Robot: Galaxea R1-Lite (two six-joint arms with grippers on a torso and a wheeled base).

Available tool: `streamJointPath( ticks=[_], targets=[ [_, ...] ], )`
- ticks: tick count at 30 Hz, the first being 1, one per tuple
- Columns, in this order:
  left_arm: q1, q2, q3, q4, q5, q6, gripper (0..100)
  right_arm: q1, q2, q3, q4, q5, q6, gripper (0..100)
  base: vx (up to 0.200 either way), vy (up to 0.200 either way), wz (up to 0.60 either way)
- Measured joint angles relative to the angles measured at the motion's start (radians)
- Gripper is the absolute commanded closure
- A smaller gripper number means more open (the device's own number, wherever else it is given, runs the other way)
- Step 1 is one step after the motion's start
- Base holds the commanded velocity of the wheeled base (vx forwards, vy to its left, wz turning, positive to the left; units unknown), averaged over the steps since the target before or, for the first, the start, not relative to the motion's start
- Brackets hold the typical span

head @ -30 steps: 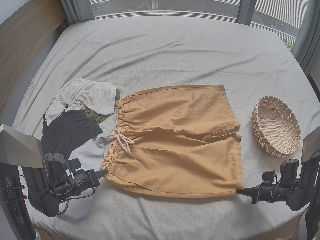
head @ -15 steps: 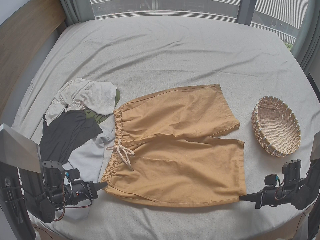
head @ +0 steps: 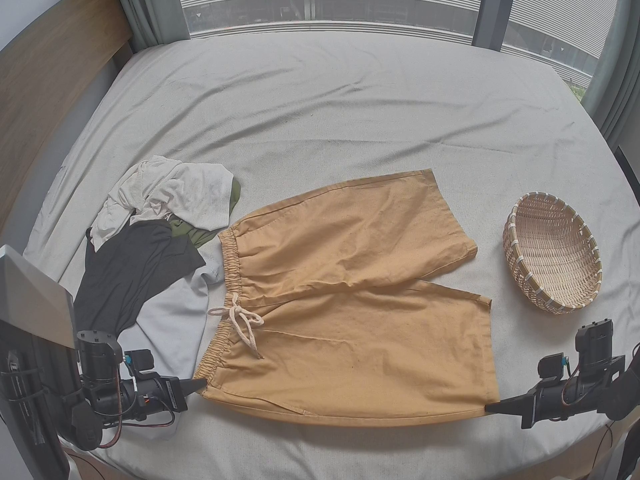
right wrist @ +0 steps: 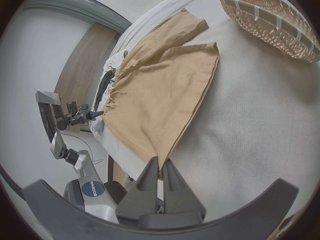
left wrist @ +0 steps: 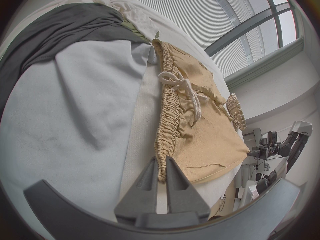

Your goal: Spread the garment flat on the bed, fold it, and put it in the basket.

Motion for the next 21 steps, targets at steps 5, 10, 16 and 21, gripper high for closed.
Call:
streamJointPath(
  ticks=[5,10,16,21],
  targets=[
    [0.0,-0.027,0.0,0.057,-0.068,0.002,100,0.004,-0.034,0.0,0.018,-0.001,-0.001,100,0.0,0.0,0.0],
    [0.002,-0.069,0.0,0.1,-0.102,0.001,100,0.013,-0.05,0.0,0.04,-0.001,-0.001,100,0.0,0.0,0.0],
    [0.012,-0.114,0.001,0.185,-0.124,0.012,100,0.02,-0.063,0.0,0.068,-0.002,-0.003,100,0.0,0.0,0.0],
    [0.027,-0.133,0.001,0.206,-0.13,0.056,100,0.017,-0.077,0.0,0.074,-0.001,-0.008,100,0.0,0.0,0.0]
  ],
)
